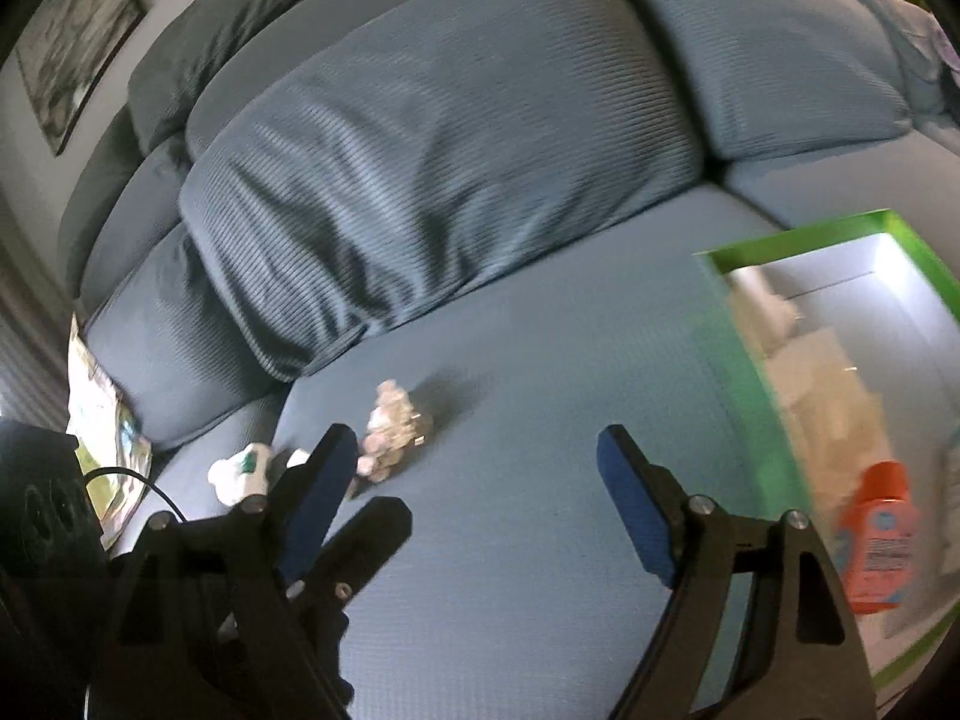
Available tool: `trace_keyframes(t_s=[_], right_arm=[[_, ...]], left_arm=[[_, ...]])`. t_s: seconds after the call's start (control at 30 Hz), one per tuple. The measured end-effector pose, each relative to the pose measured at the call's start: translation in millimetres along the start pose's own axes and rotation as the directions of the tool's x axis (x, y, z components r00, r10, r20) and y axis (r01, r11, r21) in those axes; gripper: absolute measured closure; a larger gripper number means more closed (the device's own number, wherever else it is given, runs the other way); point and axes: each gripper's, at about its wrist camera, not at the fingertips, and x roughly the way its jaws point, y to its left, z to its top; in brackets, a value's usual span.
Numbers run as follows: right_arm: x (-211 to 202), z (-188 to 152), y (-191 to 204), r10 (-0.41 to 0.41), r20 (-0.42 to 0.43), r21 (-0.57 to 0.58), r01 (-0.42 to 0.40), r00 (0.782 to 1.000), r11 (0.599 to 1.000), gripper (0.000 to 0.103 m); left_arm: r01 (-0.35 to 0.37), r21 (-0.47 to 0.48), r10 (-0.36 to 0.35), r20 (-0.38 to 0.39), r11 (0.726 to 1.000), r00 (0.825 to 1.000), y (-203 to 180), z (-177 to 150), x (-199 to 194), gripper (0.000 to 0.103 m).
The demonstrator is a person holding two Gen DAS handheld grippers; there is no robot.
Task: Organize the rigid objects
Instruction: 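Move the right gripper back to the white plug charger on the sofa, then close the right gripper on the white plug charger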
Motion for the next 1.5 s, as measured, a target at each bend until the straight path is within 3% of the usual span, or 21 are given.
trace_keyframes(t_s=[0.17,0.3,0.5,0.7,0.83,0.9,1.0,1.07,1.33,1.5], right_arm=[[26,-3,33,0.036,-0.05,-0.054,-0.039,0.998,0.998,0.021],[49,-5,56,0.069,-0.086,-0.094,-0.077,0.994,0.993,0.021],[97,-11,77,0.095,-0.174,-0.112,-0.115,0.98,0.987,0.021],[131,-21,93,0.074,-0.232,-0.135,-0.108,0.97,0.985,0.022],[145,-24,105,0.073,-0.252,-0.175,-0.12,0.965,0.977,0.022],[154,-28,114,0.067,-0.265,-0.213,-0.126,0.962,0.969,0.025],[165,-32,127,0.013,-0.254,-0.298,-0.091,0.967,0.95,0.036],[171,-36,134,-0.002,-0.241,-0.342,-0.083,0.97,0.936,0.046],[185,-48,142,0.01,-0.273,-0.407,-0.125,0.962,0.905,0.053],[182,-49,141,0.053,-0.319,-0.391,-0.182,0.946,0.902,0.074]], left_arm=[[-0.089,-0.056,0.089,0.001,0.994,0.996,48,2,-4,0.041],[-0.12,-0.129,0.12,-0.013,0.984,0.993,87,3,-4,0.041],[-0.168,-0.281,0.159,-0.057,0.945,0.986,152,-1,-2,0.041],[-0.213,-0.325,0.181,-0.126,0.921,0.975,185,-8,7,0.041],[-0.283,-0.321,0.239,-0.17,0.904,0.956,198,-13,14,0.041],[-0.327,-0.308,0.276,-0.198,0.893,0.941,203,-15,16,0.041],[-0.372,-0.301,0.318,-0.215,0.878,0.923,210,-17,16,0.041],[-0.386,-0.299,0.333,-0.213,0.873,0.918,213,-18,12,0.041],[-0.435,-0.33,0.372,-0.237,0.838,0.897,228,-22,2,0.041],[-0.433,-0.339,0.373,-0.23,0.835,0.899,225,-22,-6,0.041]])
